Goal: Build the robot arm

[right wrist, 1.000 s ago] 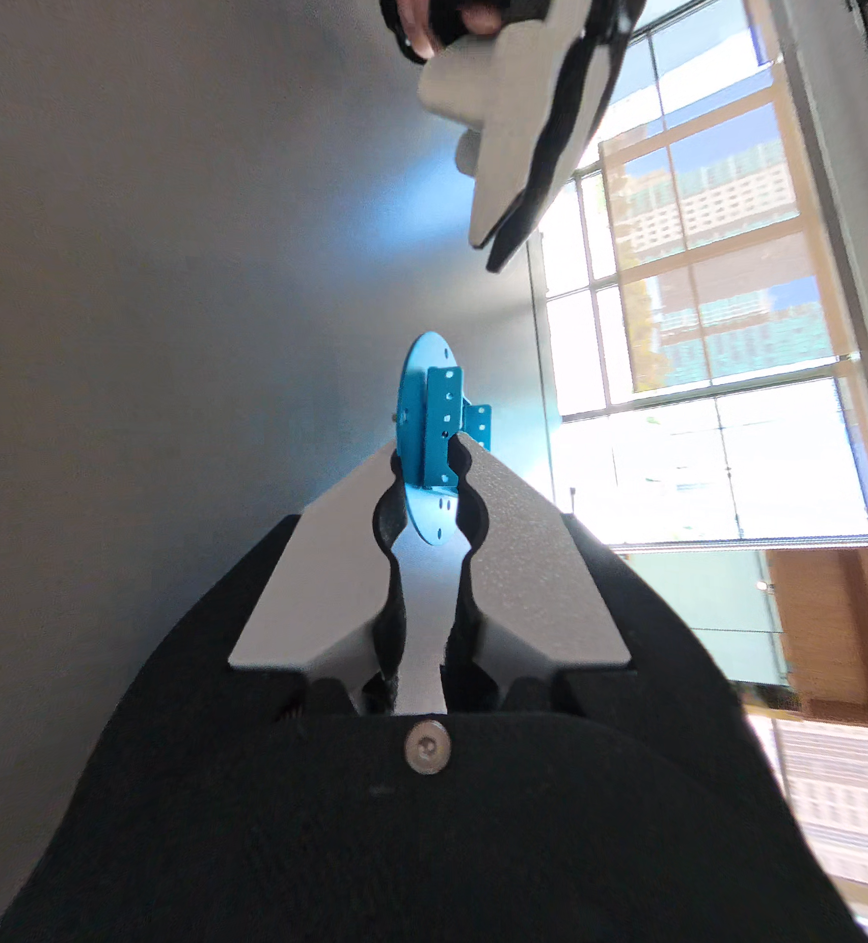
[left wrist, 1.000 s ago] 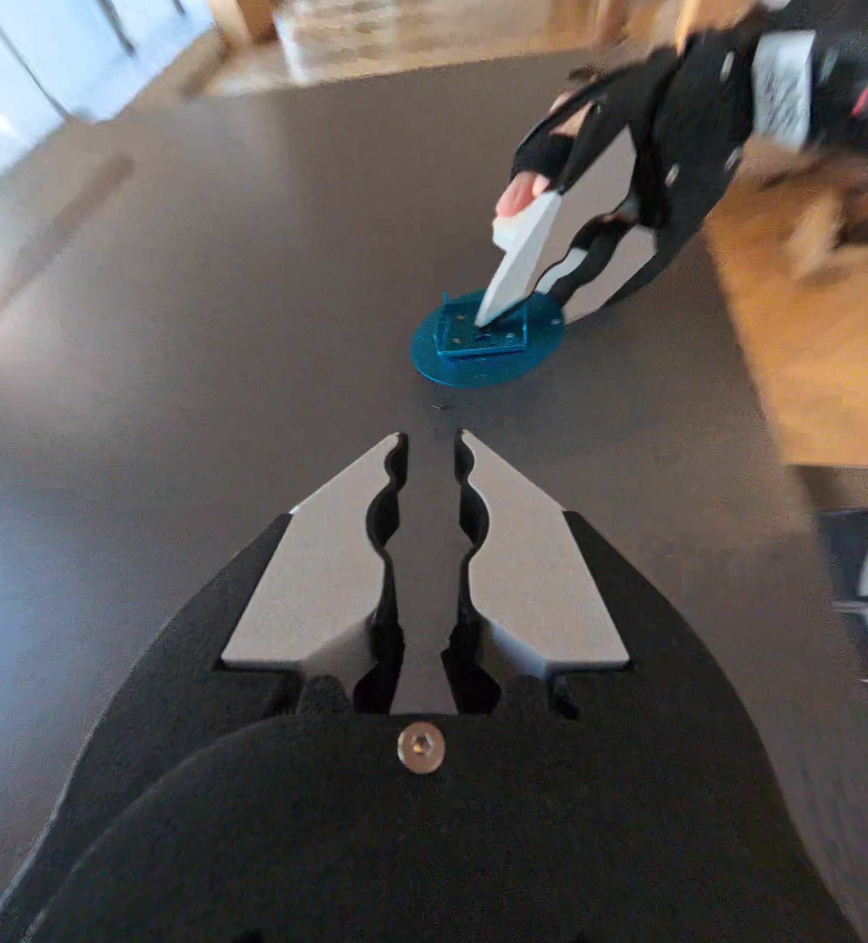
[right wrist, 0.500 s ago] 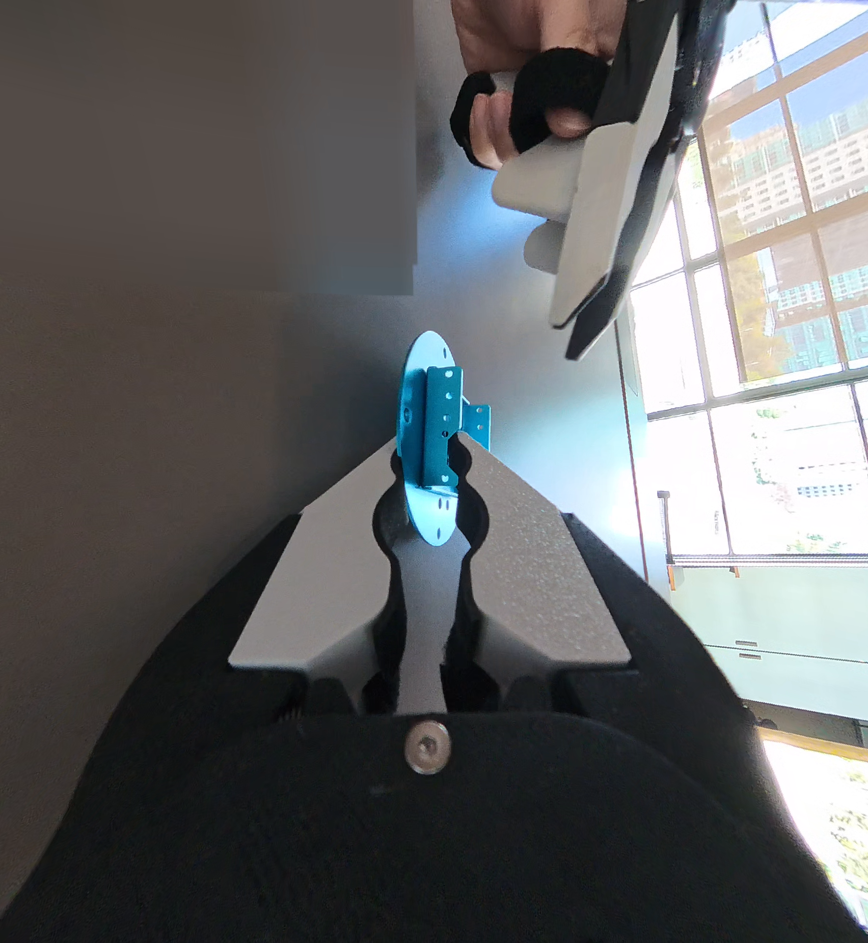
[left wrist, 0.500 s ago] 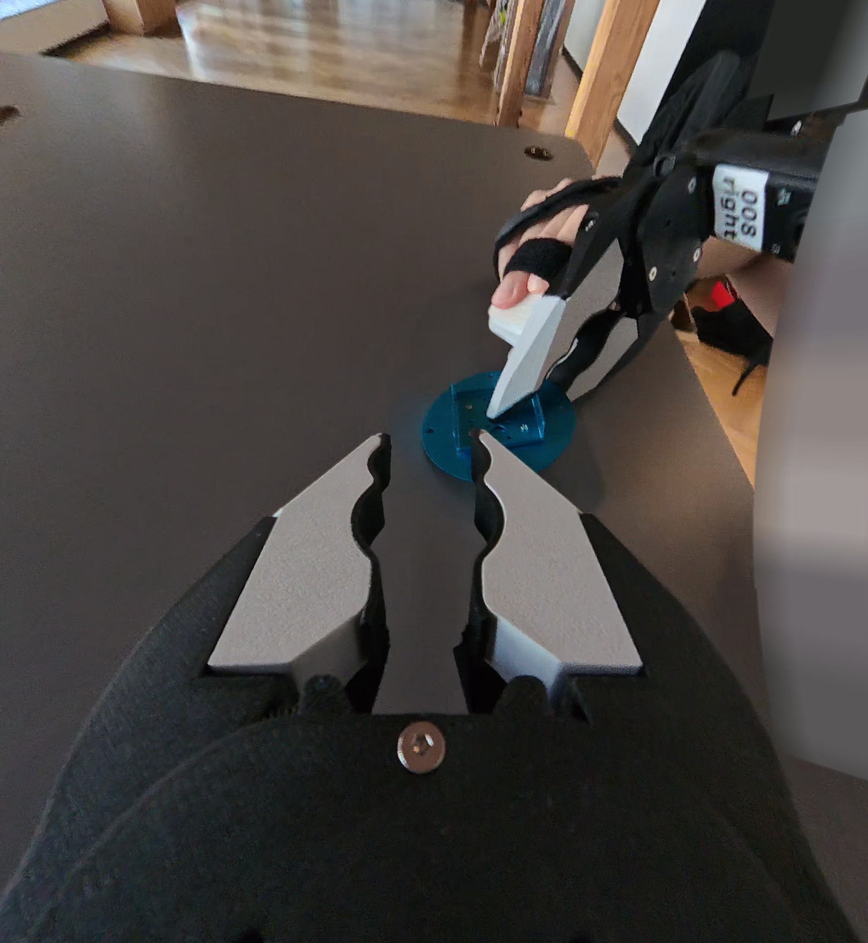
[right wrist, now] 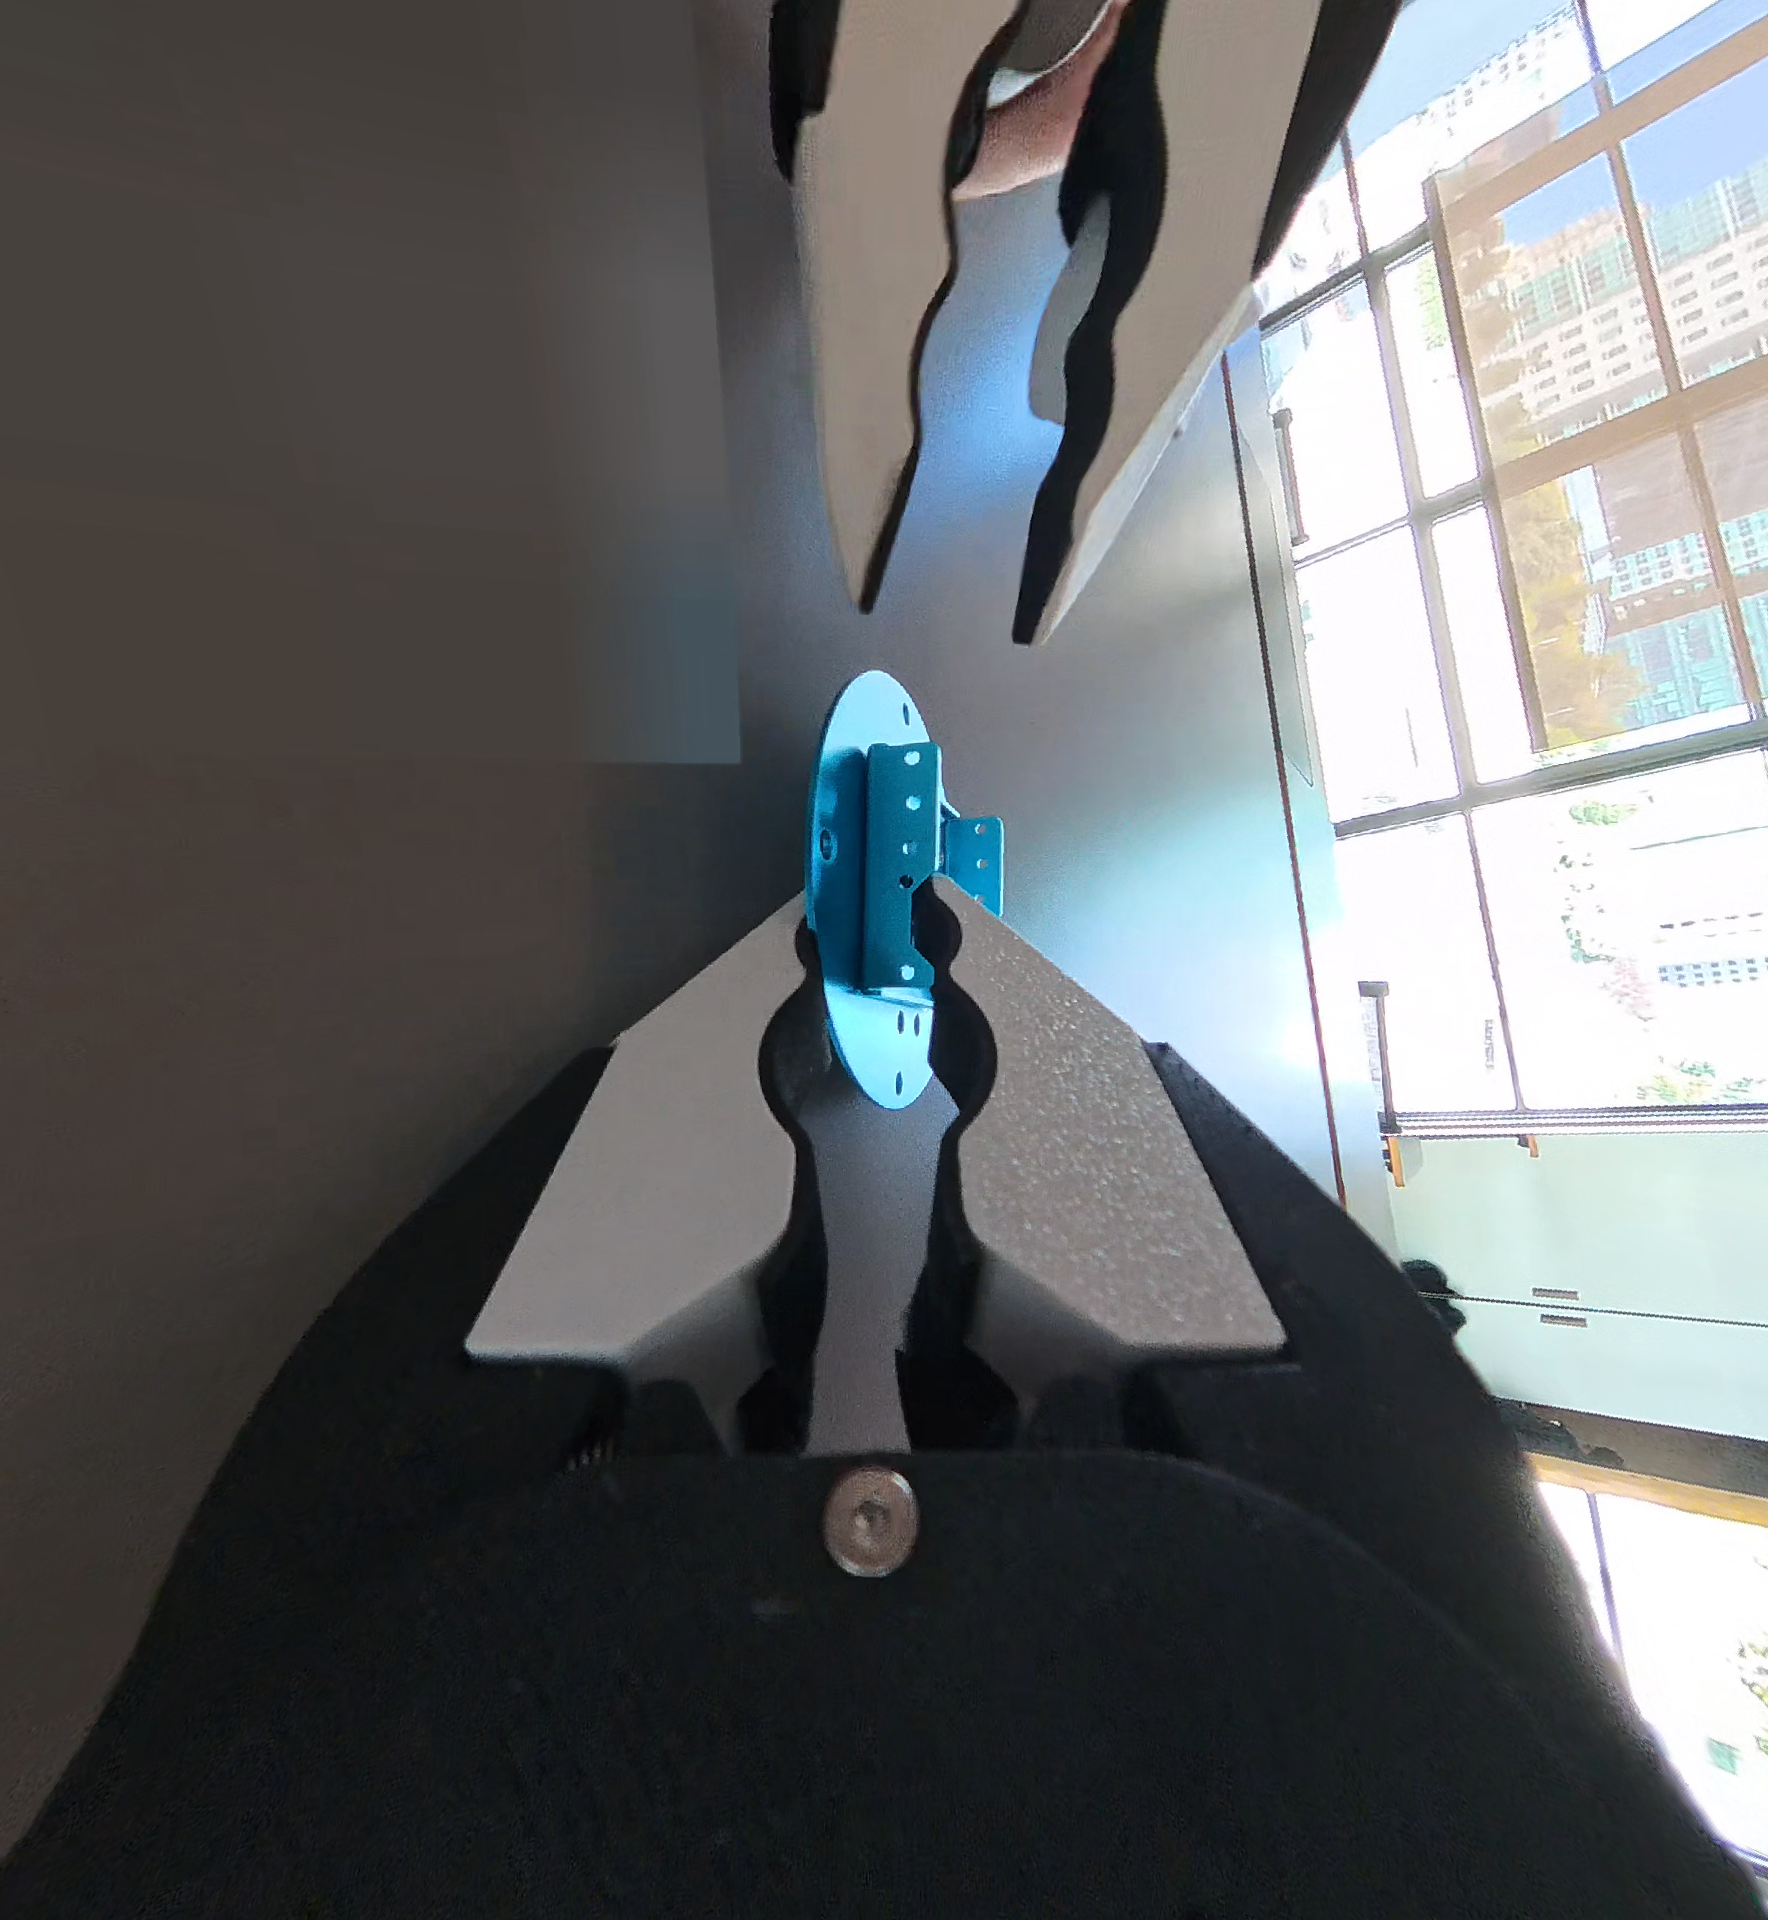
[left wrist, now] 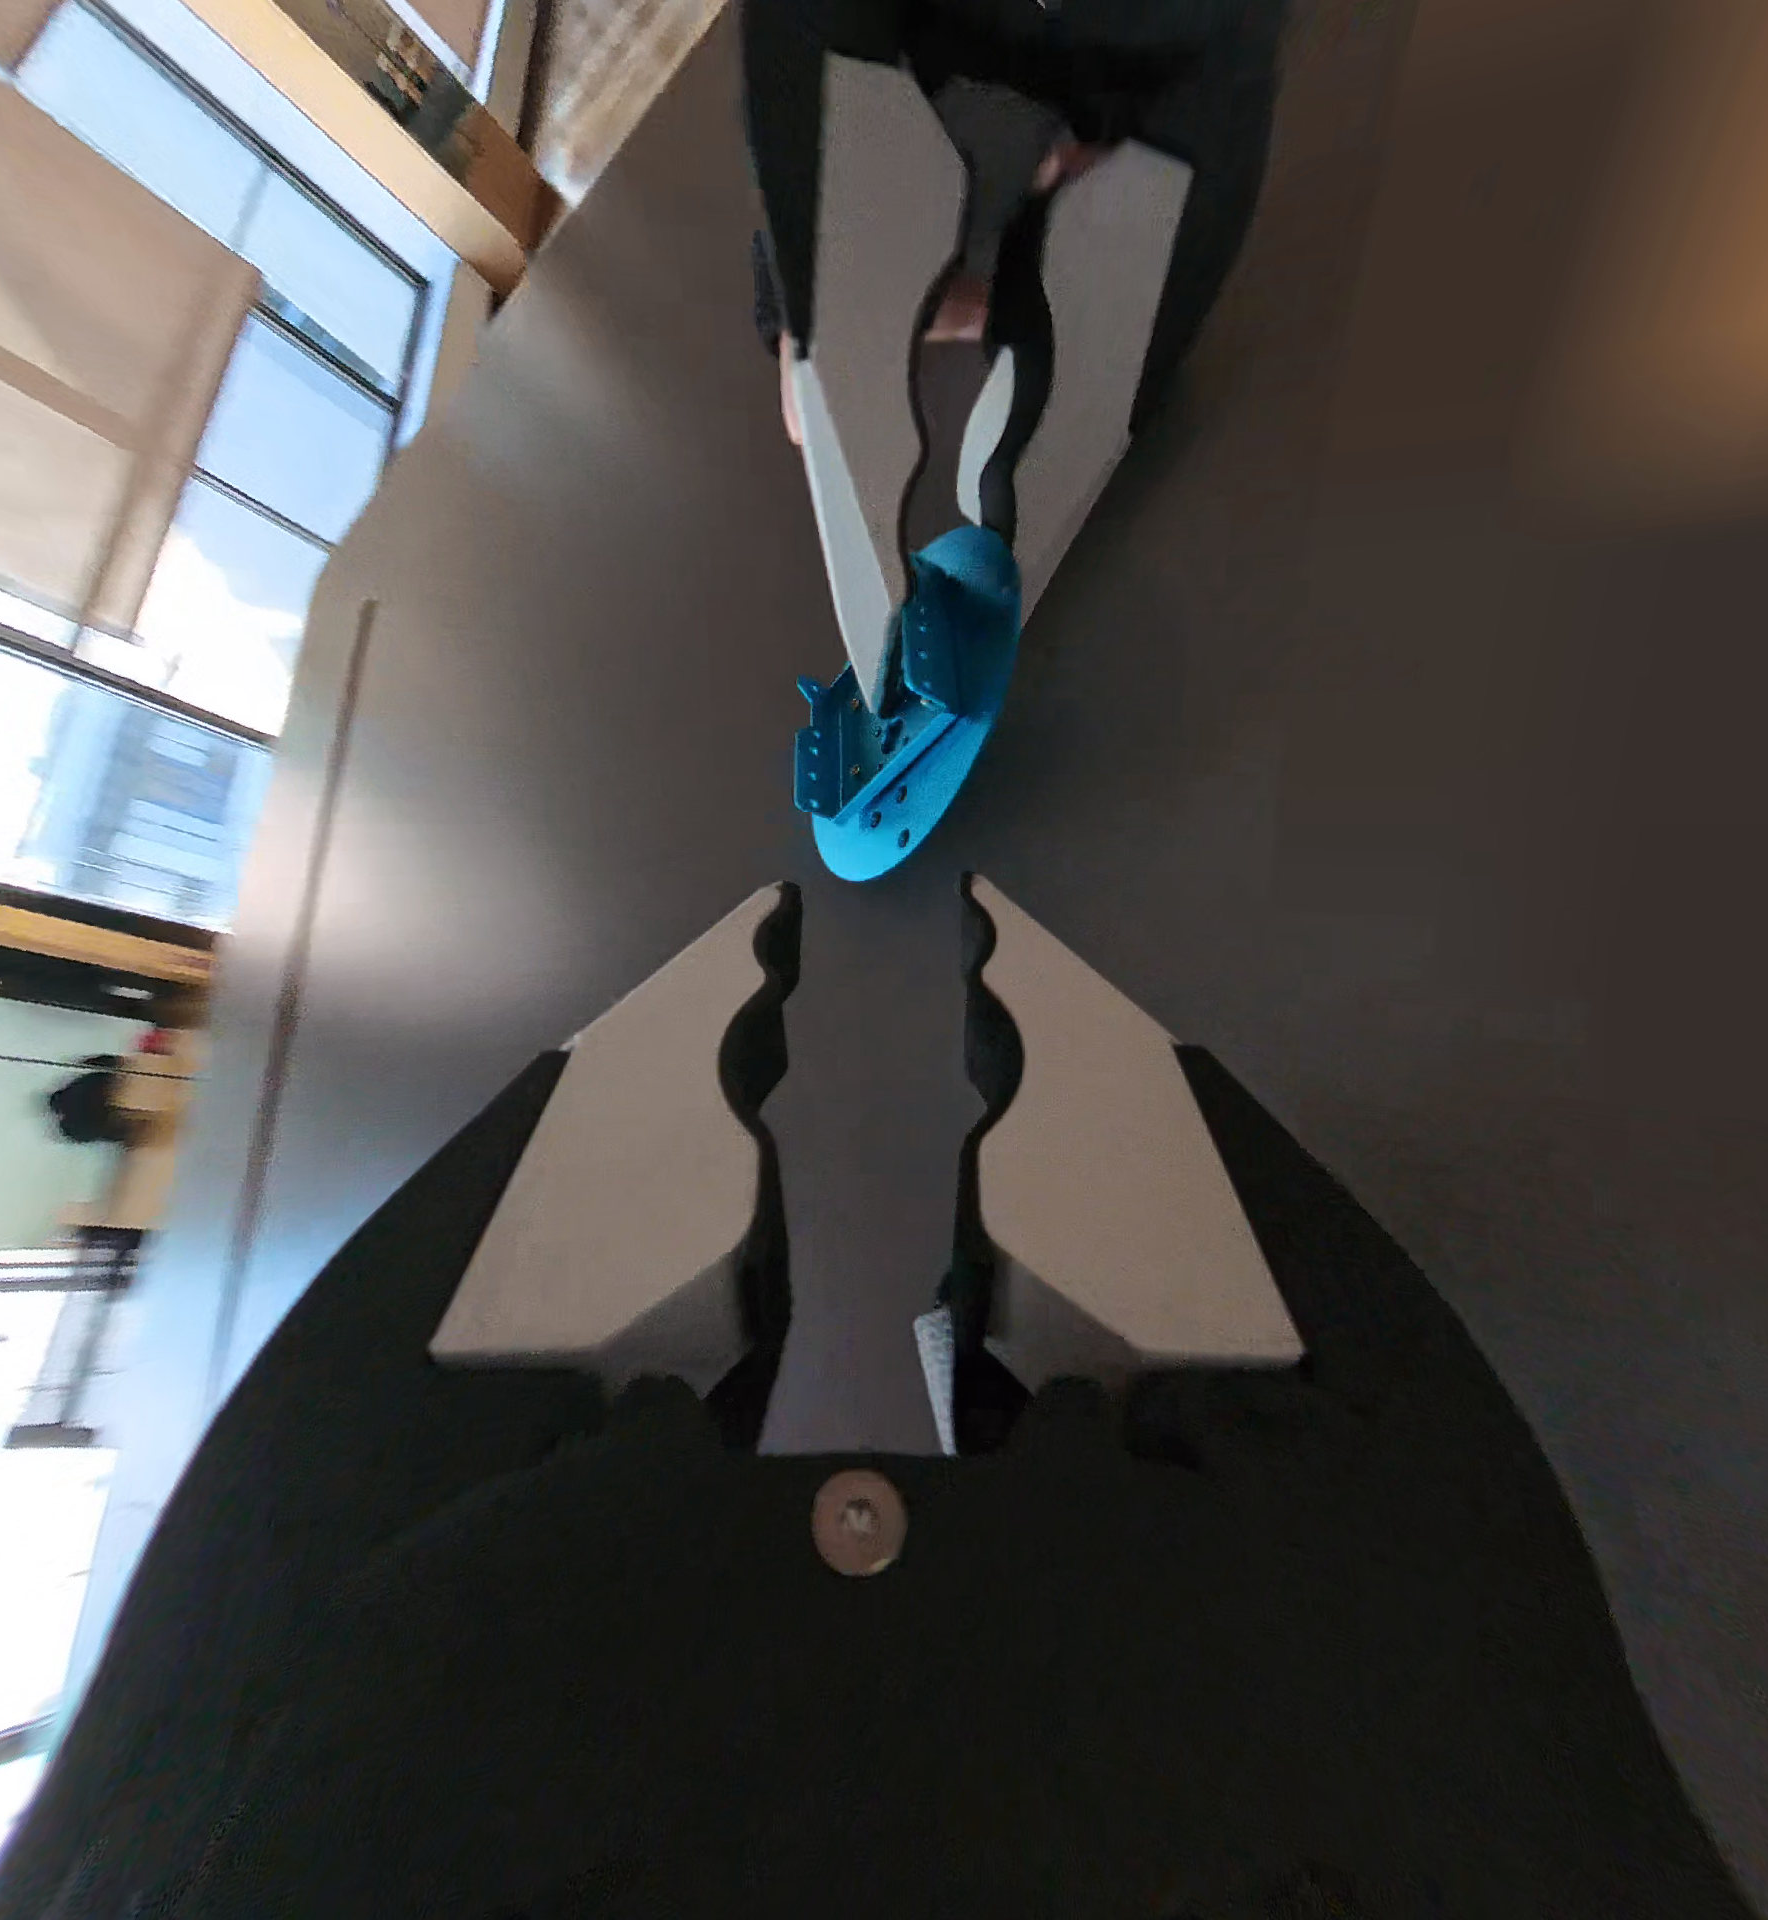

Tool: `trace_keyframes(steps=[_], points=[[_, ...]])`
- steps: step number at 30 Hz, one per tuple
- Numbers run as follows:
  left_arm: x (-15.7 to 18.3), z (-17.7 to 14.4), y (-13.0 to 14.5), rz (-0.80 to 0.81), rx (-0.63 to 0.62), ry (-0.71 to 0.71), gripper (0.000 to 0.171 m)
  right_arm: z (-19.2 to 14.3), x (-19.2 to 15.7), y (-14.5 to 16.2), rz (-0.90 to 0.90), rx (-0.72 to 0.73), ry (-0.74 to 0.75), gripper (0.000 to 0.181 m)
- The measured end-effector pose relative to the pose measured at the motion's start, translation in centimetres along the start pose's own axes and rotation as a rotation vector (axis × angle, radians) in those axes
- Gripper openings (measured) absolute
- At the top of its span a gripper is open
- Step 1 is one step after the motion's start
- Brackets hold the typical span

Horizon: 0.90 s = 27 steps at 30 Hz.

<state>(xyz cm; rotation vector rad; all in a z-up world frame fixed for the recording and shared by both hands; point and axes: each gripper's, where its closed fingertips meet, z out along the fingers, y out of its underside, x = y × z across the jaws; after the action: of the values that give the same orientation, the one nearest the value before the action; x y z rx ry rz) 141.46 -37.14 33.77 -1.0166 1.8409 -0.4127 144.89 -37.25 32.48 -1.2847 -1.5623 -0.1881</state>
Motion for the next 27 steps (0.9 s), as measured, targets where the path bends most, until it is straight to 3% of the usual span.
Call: trace_keyframes(steps=[3,11,20,24,27], points=[[0.6,0.8,-0.1,0.169,-0.035,-0.06,0.023,0.1,0.1,0.0,0.004,0.0,0.0,0.011],[0.9,1.6,-0.8,0.324,-0.037,-0.147,0.003,0.2,0.1,0.1,0.01,0.001,-0.004,0.012],[0.6,1.8,-0.8,0.383,-0.053,-0.212,0.001,0.1,0.4,0.1,-0.003,0.01,0.016,0.013],[0.4,1.7,-0.3,0.385,-0.08,-0.227,0.001,-0.6,0.7,0.4,-0.083,0.003,0.073,0.025],[0.3,1.7,-0.2,0.386,-0.082,-0.227,0.001,-1.3,0.6,0.7,-0.112,-0.008,0.085,0.022]])
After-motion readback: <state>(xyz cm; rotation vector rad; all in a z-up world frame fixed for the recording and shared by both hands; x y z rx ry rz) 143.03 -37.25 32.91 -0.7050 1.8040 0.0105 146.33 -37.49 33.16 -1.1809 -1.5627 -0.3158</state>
